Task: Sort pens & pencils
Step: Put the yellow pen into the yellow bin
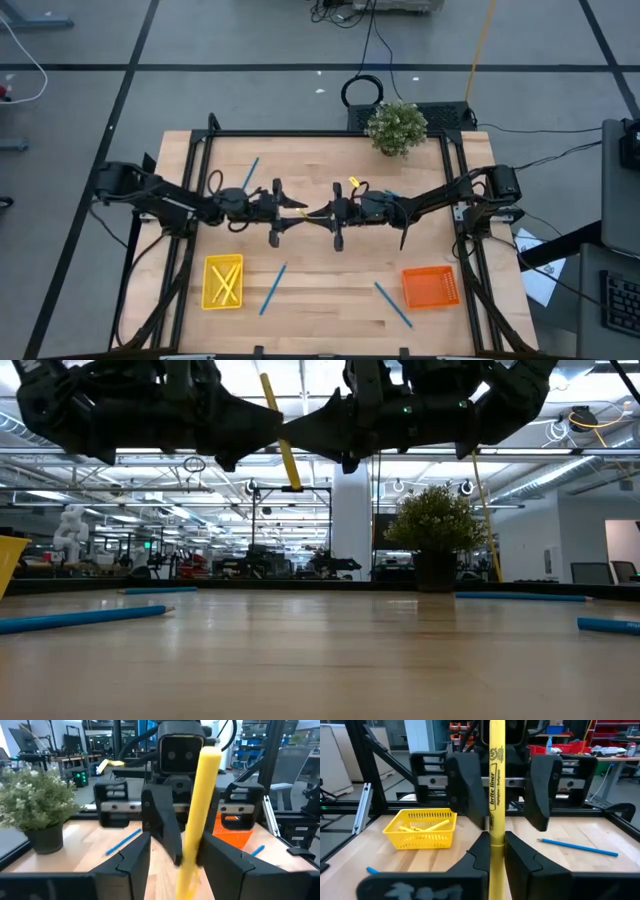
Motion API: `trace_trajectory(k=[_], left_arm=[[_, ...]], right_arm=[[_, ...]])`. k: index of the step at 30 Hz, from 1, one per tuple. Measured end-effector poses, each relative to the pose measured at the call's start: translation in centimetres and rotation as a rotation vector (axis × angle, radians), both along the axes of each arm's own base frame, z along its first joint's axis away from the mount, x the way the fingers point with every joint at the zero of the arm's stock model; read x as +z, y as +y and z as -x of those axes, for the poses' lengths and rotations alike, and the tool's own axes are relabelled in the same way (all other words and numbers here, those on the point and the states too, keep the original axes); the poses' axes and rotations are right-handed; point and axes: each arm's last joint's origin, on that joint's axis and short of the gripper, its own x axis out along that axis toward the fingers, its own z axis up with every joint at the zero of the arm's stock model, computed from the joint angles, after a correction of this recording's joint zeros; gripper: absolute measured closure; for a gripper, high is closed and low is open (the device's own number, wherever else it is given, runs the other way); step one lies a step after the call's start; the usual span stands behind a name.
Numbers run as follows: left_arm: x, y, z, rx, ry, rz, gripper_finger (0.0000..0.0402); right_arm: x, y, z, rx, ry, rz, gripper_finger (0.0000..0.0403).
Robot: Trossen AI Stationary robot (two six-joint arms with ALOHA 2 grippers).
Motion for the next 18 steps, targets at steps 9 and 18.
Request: trace_trajectory(k=[9, 18], left_arm=[[0.5, -1.1, -0.1, -0.077, -0.053, -0.037, 0.0231], [0.5, -1.1, -0.1, -0.057, -0.052, -0.036, 0.0308]], right_arm=[[-0.1, 0.0, 0.0, 0.000, 0.007, 0.000, 0.0384], [-0.1, 0.0, 0.0, 0.002, 0.007, -0.003, 0.0384]])
